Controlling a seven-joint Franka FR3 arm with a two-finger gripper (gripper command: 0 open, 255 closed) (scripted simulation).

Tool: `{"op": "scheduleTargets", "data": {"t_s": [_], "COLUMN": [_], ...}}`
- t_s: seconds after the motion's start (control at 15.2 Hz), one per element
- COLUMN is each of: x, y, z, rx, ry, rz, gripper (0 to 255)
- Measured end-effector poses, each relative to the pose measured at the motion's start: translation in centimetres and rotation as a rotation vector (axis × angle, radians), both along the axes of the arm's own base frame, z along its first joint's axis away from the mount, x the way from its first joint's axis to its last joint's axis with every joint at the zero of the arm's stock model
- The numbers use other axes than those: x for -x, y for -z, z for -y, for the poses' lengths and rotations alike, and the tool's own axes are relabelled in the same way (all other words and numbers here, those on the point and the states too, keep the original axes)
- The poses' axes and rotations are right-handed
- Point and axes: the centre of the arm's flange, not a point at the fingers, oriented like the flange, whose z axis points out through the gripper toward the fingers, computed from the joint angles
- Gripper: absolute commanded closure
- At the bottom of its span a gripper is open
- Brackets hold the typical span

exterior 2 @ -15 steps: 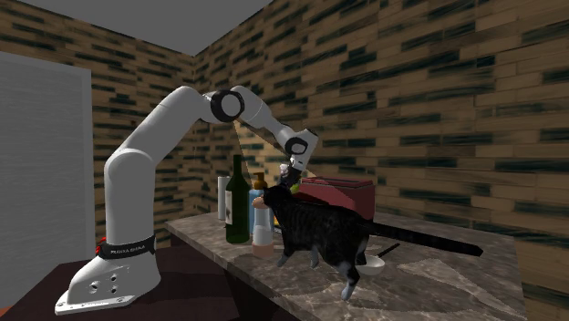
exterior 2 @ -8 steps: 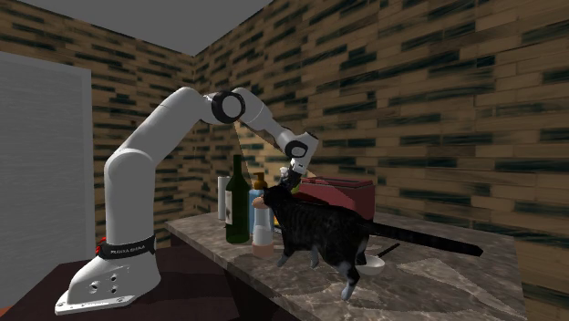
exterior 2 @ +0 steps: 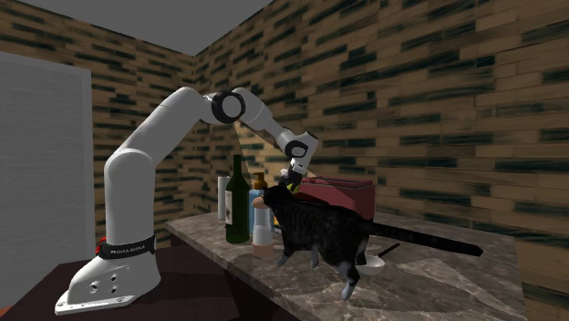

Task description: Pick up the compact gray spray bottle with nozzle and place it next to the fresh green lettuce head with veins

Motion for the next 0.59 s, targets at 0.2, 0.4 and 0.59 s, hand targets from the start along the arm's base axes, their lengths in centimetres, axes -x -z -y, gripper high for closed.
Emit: {"op": "scheduleTargets", "data": {"t_s": [0.2,0.4,0.59], "x": [-0.6,-0.9,-0.9], "y": [-2.2,-4.0,-4.2], "z": [1.2,2.2,2.4], "rx": [0.0,0.0,0.0], "ry": [0.0,0.001,0.0], "rz": [0.001,0.001,0.0], "gripper": [0,0,0]}}
